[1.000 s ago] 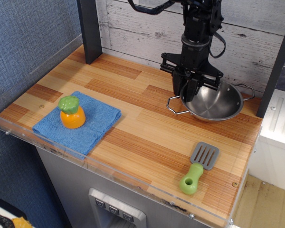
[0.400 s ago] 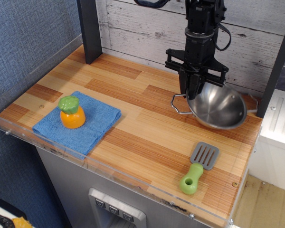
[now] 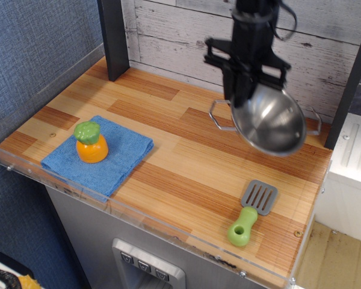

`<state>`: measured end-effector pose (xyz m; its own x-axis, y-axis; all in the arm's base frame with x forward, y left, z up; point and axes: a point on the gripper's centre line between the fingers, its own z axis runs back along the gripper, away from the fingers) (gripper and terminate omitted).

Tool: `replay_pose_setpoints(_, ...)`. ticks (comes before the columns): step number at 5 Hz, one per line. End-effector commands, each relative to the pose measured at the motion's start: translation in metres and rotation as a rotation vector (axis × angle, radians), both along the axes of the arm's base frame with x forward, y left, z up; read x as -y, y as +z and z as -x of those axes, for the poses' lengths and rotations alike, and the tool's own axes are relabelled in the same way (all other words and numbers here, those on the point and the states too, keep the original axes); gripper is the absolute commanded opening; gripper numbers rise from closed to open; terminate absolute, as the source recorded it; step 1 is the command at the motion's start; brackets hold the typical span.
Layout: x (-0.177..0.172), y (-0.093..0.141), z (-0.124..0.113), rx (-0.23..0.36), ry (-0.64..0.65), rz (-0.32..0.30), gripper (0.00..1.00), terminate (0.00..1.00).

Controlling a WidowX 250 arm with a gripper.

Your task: Put the bowl above the napkin with the dish.

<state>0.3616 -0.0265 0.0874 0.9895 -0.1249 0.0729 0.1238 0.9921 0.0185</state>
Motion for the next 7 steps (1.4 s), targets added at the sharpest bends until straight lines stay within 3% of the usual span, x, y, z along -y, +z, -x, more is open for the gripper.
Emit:
replay_pose_setpoints(1,-0.07,0.046,0.013,0.098,0.121,0.005,0.0,0.0)
replay_pose_setpoints(5,-0.165,0.026,0.004,0.056,0.228,0.0,0.0,0.0)
replay_pose_setpoints(7,-0.189,0.002,0.006,0.013,0.256,-0.03,0.0,0.0)
